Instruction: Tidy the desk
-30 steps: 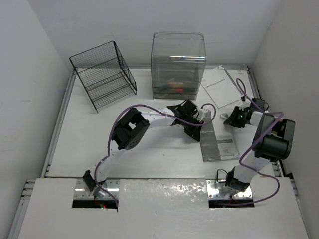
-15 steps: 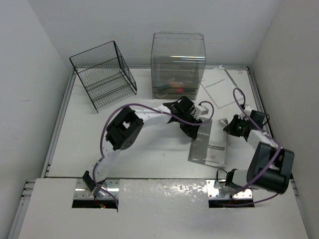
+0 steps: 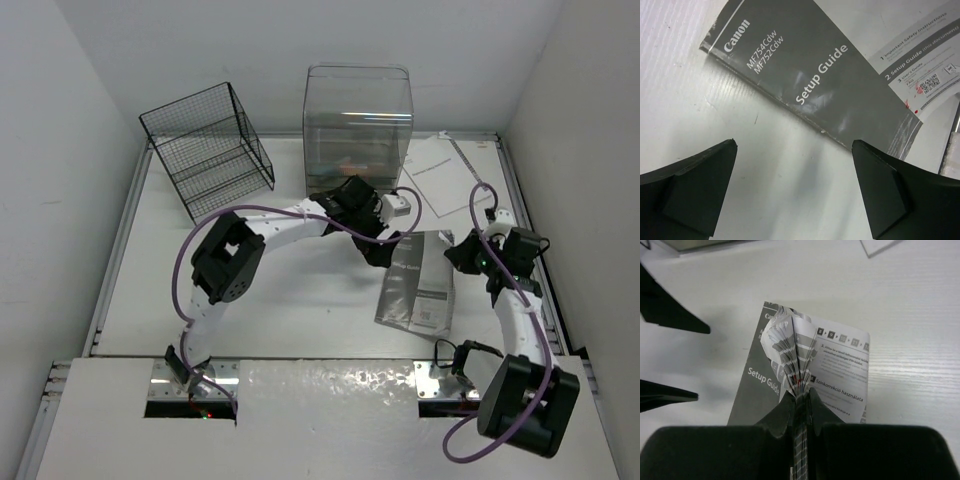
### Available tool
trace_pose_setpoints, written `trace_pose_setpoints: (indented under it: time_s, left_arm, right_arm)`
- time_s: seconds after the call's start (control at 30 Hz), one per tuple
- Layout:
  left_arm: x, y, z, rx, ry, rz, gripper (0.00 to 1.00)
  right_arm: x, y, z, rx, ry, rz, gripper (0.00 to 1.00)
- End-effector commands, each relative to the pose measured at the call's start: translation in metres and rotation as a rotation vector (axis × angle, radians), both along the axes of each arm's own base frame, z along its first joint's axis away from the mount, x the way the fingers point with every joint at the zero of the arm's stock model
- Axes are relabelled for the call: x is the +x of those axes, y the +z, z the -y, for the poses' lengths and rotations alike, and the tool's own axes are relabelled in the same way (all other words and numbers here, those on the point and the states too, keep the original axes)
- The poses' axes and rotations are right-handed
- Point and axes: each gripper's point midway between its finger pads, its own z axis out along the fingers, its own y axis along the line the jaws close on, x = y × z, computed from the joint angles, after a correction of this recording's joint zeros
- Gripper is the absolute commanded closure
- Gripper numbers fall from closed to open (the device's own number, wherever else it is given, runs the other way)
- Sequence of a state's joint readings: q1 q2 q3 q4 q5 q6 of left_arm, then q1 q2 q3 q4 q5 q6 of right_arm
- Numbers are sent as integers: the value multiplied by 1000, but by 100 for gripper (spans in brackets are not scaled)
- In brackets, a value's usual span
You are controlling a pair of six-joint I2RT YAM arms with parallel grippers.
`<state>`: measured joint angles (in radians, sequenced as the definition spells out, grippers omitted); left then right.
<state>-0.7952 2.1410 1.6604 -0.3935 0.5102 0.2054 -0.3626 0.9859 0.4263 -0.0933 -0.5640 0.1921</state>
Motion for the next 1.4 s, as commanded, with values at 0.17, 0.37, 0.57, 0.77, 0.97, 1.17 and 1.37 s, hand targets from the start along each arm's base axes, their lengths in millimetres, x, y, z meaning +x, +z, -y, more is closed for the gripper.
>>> trace_pose_setpoints:
  time_s: [0.17,0.37,0.57,0.77,0.97,1.17,1.37]
  left_arm:
    - [15,50,7,-126,-42,72,0]
    - [36,65,2,-201,-8,12,0]
    - [45,64,5,-207,5,39,0]
    - [45,66,19,-258,-21,0,0]
    - [38,69,34,-286,-67,2,0]
    - [24,66,44,-343,-163,-105,2]
    - [11,81,42,-367,-217,-114,92]
  right_arm:
    - [9,82,-23,9,147,267,100]
    - [2,104,-32,5,203,309,100]
    - [0,124,-41,34,236,364,100]
    - [-5,134,-50,53,287,399,100]
    - [-6,135,-52,59,302,409,100]
    - [-6,133,-52,66,301,405,100]
    - [-1,115,-49,96,278,355,100]
